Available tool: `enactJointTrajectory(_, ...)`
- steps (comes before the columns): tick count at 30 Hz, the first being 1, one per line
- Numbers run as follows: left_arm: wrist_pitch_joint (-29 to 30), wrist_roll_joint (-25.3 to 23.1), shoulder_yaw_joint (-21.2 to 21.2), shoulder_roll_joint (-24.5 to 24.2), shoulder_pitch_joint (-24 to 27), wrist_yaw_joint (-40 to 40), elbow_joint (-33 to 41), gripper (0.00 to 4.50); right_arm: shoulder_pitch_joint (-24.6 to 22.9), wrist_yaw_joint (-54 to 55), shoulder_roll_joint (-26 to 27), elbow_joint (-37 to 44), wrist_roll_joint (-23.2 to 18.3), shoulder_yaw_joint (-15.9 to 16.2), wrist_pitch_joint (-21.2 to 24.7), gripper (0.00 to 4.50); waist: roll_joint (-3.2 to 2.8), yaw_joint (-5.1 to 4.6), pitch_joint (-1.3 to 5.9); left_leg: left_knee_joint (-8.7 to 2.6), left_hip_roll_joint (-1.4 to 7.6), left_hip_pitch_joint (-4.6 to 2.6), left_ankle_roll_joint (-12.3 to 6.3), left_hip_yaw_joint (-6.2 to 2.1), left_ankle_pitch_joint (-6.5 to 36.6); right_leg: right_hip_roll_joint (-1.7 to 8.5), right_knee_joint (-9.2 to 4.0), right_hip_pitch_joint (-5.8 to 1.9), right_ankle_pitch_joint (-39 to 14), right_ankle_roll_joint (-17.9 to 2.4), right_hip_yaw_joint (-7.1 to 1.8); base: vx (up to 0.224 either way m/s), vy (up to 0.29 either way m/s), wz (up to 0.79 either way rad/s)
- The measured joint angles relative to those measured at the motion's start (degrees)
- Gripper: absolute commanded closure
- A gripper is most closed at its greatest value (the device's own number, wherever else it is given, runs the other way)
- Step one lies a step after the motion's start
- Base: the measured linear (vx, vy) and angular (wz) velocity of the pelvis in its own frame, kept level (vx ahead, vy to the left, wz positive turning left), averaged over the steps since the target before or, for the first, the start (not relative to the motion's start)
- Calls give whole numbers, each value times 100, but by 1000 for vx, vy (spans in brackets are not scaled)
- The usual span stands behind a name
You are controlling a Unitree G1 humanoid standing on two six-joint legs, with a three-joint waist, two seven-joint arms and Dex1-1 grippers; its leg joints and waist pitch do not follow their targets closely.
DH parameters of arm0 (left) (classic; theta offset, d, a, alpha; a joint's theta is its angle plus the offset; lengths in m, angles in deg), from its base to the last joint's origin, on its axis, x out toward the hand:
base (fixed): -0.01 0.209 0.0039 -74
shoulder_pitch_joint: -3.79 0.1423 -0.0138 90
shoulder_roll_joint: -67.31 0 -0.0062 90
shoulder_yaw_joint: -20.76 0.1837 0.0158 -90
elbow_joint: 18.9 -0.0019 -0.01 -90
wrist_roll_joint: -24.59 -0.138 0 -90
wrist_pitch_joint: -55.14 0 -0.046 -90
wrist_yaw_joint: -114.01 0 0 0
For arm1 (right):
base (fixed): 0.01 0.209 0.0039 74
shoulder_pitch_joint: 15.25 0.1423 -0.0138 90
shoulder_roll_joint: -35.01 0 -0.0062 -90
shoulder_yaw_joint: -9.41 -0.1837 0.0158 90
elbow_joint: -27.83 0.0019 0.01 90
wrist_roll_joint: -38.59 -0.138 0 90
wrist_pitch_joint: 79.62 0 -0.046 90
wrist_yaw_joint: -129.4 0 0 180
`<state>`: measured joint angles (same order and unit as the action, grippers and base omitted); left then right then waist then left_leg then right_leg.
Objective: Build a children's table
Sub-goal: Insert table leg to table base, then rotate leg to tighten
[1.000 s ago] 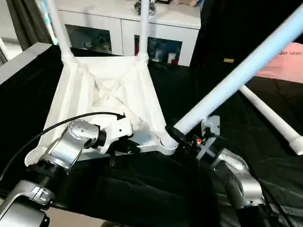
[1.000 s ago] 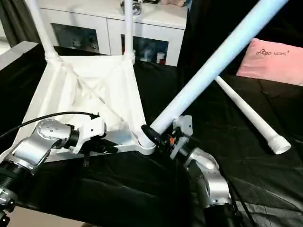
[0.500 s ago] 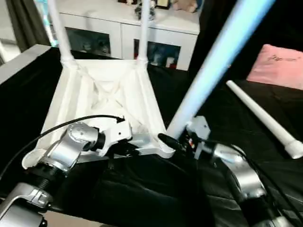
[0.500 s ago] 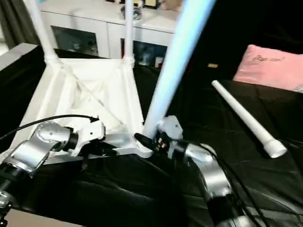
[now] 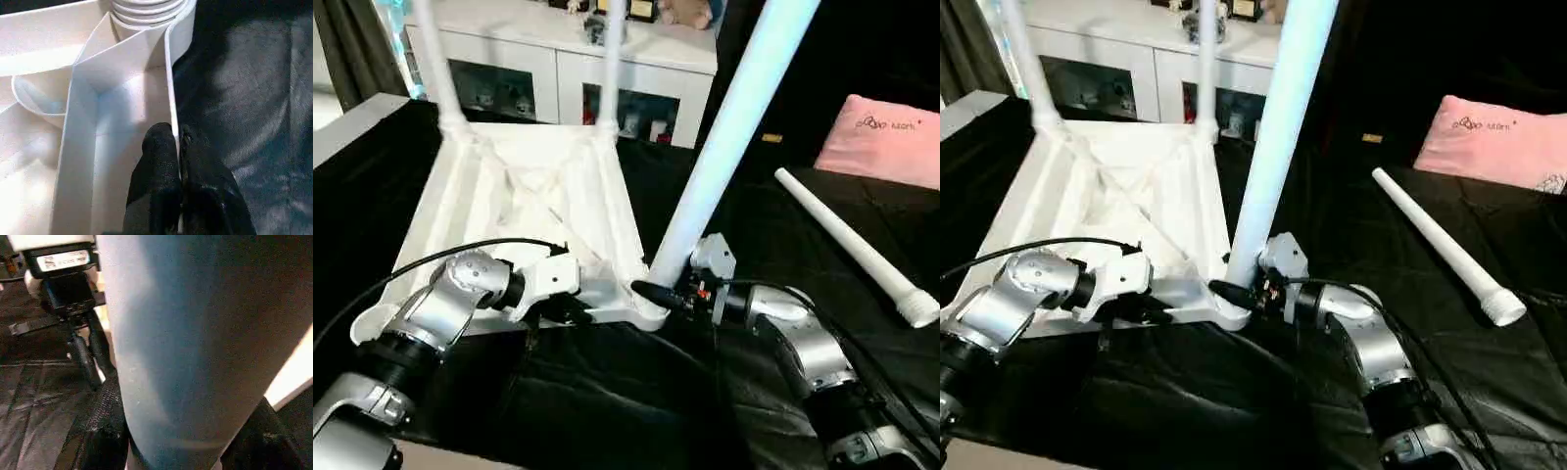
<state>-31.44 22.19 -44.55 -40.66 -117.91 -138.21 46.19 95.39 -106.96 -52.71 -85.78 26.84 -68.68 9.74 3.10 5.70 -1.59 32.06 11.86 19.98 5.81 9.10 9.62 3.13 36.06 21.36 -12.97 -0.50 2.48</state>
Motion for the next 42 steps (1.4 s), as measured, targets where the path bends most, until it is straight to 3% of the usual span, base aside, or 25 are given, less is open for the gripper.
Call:
enactJointTrajectory(9, -233, -153, 156, -19, -238, -353, -205, 450, -143, -339, -67, 169, -108, 20, -7, 257, -38, 59, 19, -9, 1, -2, -1, 1, 1, 0, -18, -10, -21, -9, 6, 0, 0, 0)
enactJointTrajectory(23, -318, -197, 169, 64, -398, -495, -505, 450, -175, -405, -65, 213, -89, 46, -6, 257, -33, 89, 23, -27, 1, -10, 0, 1, 2, 0, -25, -35, -34, -5, 9, 0, 0, 0)
enactJointTrajectory(26, -52, -126, -14, 83, -273, -429, -441, 450, -123, -122, 94, 99, 29, 47, -73, 257, -32, 71, 25, -31, 1, -22, 0, 3, 1, 0, -20, -38, -33, -7, 8, 0, 0, 0)
enactJointTrajectory(28, 280, -78, -211, 127, -80, -125, -250, 450, -16, 350, 288, -92, 76, 24, -130, 257, -32, 37, 19, -32, 1, -69, 1, 9, 2, 1, -15, -44, -41, 6, 3, 0, 0, 0)
enactJointTrajectory(36, 2297, -25, -844, 686, 876, 1403, 1525, 450, 493, 2107, 909, -915, 134, -481, 36, 257, 110, -210, -35, -40, 3, -88, 2, -23, 2, 16, -76, -23, -44, 13, 51, -18, 7, -7)
enactJointTrajectory(42, 3338, -168, -939, 1012, 987, 2103, 2157, 450, 986, 3013, 1270, -1493, 230, -530, 34, 257, 133, -302, -30, -40, 2, -80, 1, -23, 2, 15, -86, 12, -22, -17, 56, 0, 0, 0)
